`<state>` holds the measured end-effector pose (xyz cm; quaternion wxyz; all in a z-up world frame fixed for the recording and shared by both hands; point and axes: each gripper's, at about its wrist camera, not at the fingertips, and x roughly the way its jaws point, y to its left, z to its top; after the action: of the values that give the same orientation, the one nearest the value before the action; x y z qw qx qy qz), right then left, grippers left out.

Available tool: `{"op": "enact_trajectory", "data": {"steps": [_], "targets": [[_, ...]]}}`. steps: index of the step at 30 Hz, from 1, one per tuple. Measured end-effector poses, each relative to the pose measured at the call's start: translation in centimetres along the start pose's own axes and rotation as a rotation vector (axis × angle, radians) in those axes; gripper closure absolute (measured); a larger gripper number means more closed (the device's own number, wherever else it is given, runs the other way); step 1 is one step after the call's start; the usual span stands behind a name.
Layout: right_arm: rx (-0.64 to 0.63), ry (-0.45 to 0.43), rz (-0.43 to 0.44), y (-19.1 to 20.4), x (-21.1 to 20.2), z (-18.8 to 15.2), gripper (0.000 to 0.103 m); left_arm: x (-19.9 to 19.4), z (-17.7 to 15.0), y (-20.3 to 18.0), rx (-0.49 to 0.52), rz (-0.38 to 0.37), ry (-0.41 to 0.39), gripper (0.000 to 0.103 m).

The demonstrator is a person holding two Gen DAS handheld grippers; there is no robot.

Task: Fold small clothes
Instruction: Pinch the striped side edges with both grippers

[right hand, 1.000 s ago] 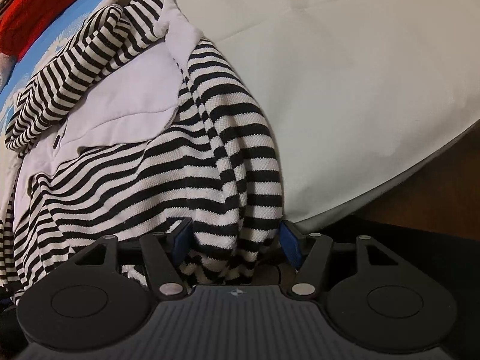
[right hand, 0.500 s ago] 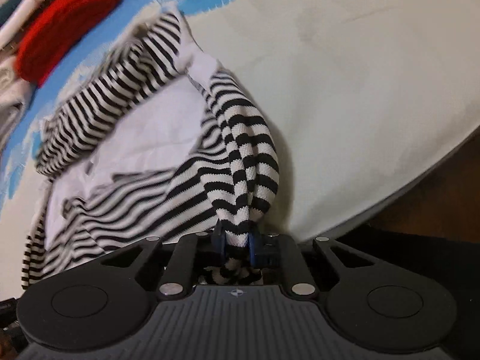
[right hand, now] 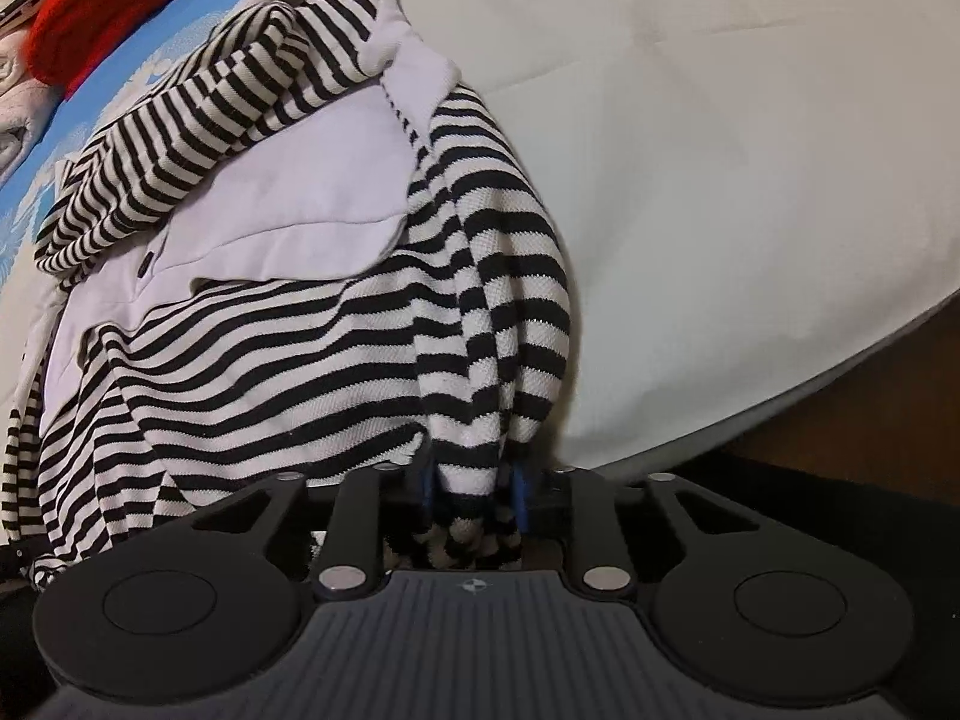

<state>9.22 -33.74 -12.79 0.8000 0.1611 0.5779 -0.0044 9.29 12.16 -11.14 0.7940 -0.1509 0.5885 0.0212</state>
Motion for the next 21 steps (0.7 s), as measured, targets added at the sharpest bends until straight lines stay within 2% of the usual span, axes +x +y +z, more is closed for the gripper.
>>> {"op": "enact_trajectory", "data": {"steps": [3,21], "targets": [[0.000,-0.014,0.007,-0.02,-0.31,-0.03,0.087,0.08,-0.08,-0.31,0.034,0.010,-0.004,0.091],[-0.023,-0.026,-0.001,0.07,-0.27,-0.19,0.088,0.03,-0.21,-0.34,0.045,0.013,-0.013,0.092]]}}
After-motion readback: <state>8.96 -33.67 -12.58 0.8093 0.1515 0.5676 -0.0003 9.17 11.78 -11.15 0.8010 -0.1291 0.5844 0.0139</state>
